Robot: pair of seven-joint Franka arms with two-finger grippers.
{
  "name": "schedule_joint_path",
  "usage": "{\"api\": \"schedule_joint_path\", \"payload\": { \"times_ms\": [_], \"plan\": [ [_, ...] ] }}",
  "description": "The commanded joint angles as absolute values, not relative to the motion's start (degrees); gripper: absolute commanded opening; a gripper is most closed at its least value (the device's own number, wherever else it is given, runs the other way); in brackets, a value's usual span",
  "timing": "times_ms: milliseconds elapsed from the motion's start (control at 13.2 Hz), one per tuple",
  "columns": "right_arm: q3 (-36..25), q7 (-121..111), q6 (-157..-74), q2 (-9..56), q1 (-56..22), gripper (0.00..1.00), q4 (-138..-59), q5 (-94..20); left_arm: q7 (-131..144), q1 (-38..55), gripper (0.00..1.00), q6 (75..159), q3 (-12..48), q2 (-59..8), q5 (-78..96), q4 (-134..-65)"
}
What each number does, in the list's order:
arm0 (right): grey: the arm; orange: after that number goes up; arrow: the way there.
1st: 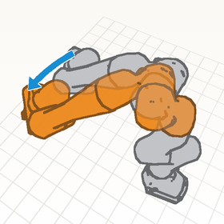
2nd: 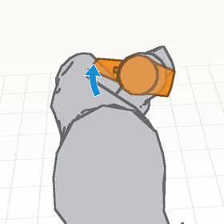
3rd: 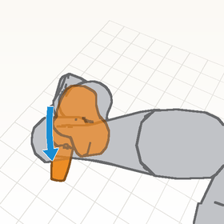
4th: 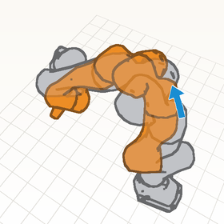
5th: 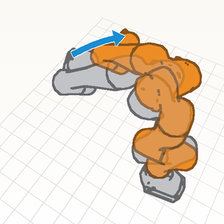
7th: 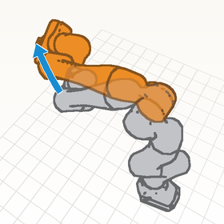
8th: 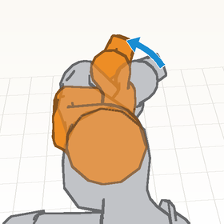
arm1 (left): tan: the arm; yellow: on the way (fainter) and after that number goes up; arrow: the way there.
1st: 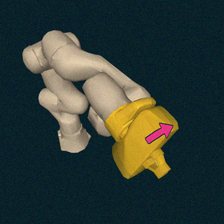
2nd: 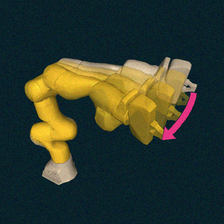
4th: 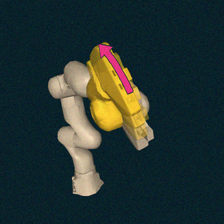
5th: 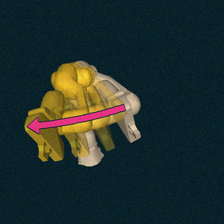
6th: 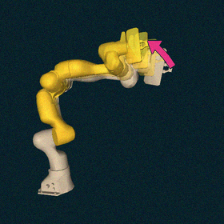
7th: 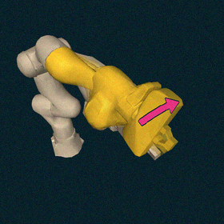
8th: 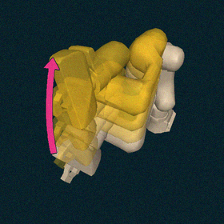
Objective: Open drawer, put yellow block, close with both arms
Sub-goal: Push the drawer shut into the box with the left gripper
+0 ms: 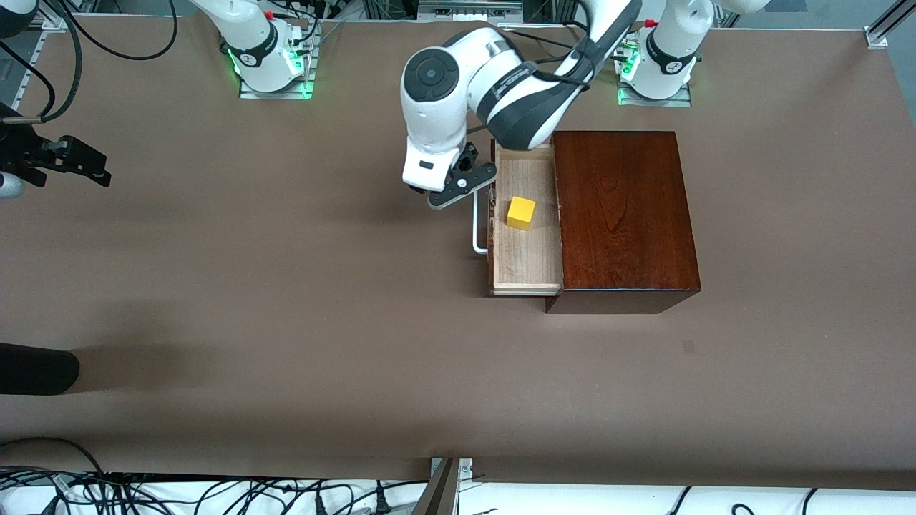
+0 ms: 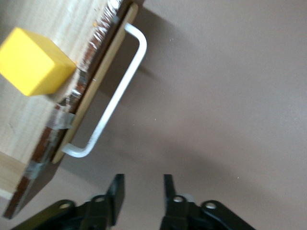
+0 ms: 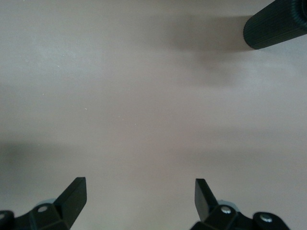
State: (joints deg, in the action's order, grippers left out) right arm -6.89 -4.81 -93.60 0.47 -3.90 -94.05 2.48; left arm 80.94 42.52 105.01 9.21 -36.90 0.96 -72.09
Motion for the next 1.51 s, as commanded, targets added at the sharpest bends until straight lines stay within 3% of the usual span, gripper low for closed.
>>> {"api": "schedule_joint_path", "payload": {
  "times_ms": [0, 605, 1438],
  "plan": [
    [-6.86, -3.78, -93.08, 0.52, -3.60, 1.00, -94.04, 2.81, 82.87, 43.59, 0.00, 104.33, 8.44, -40.86, 1.32, -68.12],
    [-6.77, -3.60, -93.08, 0.53, -3.69, 1.00, -93.16, 2.11, 96.67, 43.59, 0.00, 105.38, 3.17, -44.73, 1.23, -67.32],
    [-6.59, -3.43, -93.08, 0.53, -3.87, 1.00, -93.16, 2.02, 100.81, 43.51, 0.00, 100.64, 2.55, -44.91, -2.89, -67.59]
  ]
}}
